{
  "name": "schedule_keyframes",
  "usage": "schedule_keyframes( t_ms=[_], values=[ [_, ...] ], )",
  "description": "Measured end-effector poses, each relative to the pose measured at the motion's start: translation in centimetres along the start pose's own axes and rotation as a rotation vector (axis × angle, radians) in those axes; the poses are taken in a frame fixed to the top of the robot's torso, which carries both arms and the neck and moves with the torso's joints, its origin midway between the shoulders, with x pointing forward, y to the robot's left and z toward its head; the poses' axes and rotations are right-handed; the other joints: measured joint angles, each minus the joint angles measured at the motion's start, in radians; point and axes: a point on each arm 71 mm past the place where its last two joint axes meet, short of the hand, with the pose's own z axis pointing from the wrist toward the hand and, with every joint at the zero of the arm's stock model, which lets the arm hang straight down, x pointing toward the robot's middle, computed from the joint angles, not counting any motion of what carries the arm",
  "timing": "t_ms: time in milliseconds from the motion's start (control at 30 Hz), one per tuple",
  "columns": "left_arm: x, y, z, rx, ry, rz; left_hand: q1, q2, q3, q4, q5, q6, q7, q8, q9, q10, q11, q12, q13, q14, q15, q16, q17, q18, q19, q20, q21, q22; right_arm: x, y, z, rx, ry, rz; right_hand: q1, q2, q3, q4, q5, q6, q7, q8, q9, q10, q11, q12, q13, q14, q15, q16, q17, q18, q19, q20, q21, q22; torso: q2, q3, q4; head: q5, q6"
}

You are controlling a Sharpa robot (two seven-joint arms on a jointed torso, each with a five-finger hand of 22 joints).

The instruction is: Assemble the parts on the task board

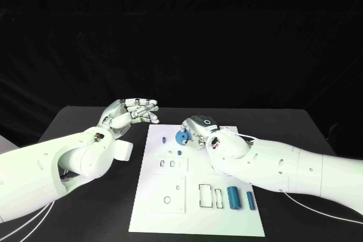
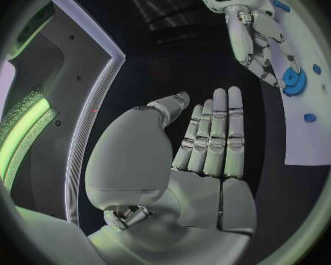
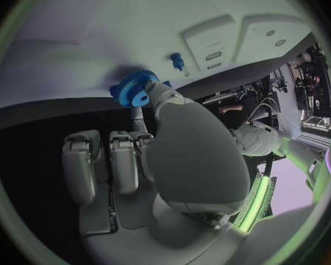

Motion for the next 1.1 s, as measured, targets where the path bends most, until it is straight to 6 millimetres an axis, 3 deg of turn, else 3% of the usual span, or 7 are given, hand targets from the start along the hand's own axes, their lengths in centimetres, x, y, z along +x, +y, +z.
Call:
schedule_keyframes(
  t_ms=[367,667,800,867,967,1100],
  values=[
    [-0.1,0.0,0.0,-0.001,0.000,0.000,0.000,0.000,0.000,0.000,0.000,0.000,0.000,0.000,0.000,0.000,0.000,0.000,0.000,0.000,0.000,0.000,0.000,0.000,0.000,0.000,0.000,0.000,0.6,0.2,0.6,0.004,0.000,-0.012,0.001,-0.001,0.000,0.000,-0.002,0.000,0.000,0.000,0.000,0.000,0.000,0.000,0.000,0.000,0.000,0.000,0.000,0.000,0.000,0.000,0.000,0.000,-0.001,0.0006,-0.0017,0.000,0.001],
    [-0.1,0.0,0.0,-0.002,0.001,0.000,0.000,0.000,0.000,0.000,0.000,0.000,0.000,0.000,0.000,0.000,0.000,0.000,0.000,0.000,0.000,0.000,0.000,0.000,0.000,0.000,0.000,0.000,0.8,0.4,1.0,0.004,-0.001,-0.017,-0.015,-0.017,0.015,0.007,-0.004,0.000,0.000,0.000,-0.005,0.000,0.000,-0.006,0.000,0.000,0.000,0.000,0.000,0.000,0.000,0.000,0.000,0.000,-0.001,0.0006,-0.0020,-0.001,0.003],
    [-0.1,0.0,0.0,-0.003,0.001,-0.001,0.000,0.000,0.000,0.000,0.000,0.000,0.000,0.000,0.000,0.000,0.000,0.000,0.000,0.000,0.000,0.000,0.000,0.000,0.000,0.000,0.000,0.000,0.9,0.4,1.1,0.006,0.000,-0.019,-0.028,-0.030,0.019,0.011,-0.017,-0.005,-0.004,-0.019,-0.010,0.000,0.008,-0.019,0.000,0.000,0.000,0.000,0.000,0.000,0.000,0.000,0.000,0.000,-0.001,0.0006,-0.0020,-0.001,0.003],
    [-0.1,0.0,0.0,-0.004,0.002,-0.001,0.000,0.000,0.000,0.000,0.000,0.000,0.000,0.000,0.000,0.000,0.000,0.000,0.000,0.000,0.000,0.000,0.000,0.000,0.000,0.000,0.000,0.000,0.9,0.4,1.1,0.006,0.000,-0.019,-0.039,-0.040,0.021,0.013,-0.021,-0.024,0.002,-0.028,-0.014,0.001,0.016,-0.024,0.000,0.000,0.012,0.000,0.000,0.000,0.005,0.005,0.000,0.000,-0.001,0.0006,-0.0020,-0.001,0.003],
    [-0.1,0.0,0.0,-0.004,0.002,-0.001,0.000,0.000,0.000,0.000,0.000,0.000,0.000,0.000,0.001,0.000,0.000,0.000,0.000,0.000,0.000,0.000,0.000,0.000,0.000,0.000,0.000,0.000,1.1,0.3,1.2,0.010,0.005,-0.021,-0.083,-0.037,0.002,0.017,-0.027,-0.053,0.015,-0.051,-0.025,0.002,0.024,-0.037,0.000,0.000,0.018,0.000,0.000,0.000,0.004,0.015,0.000,0.000,0.000,0.0005,-0.0020,0.000,0.003],
    [-0.1,0.0,0.0,-0.005,0.002,-0.001,0.000,0.000,0.000,0.000,0.000,0.000,0.000,0.000,0.001,0.000,0.000,0.000,0.000,0.000,0.000,0.000,0.000,0.000,0.000,0.000,0.000,0.000,1.3,0.0,1.2,0.017,0.016,-0.023,-0.149,-0.027,-0.025,0.018,-0.027,-0.059,0.019,-0.062,-0.029,0.002,0.027,-0.043,0.000,0.001,0.023,0.000,0.000,0.000,0.002,0.020,0.000,0.000,-0.001,0.0005,-0.0021,0.001,0.003]
  ],
)
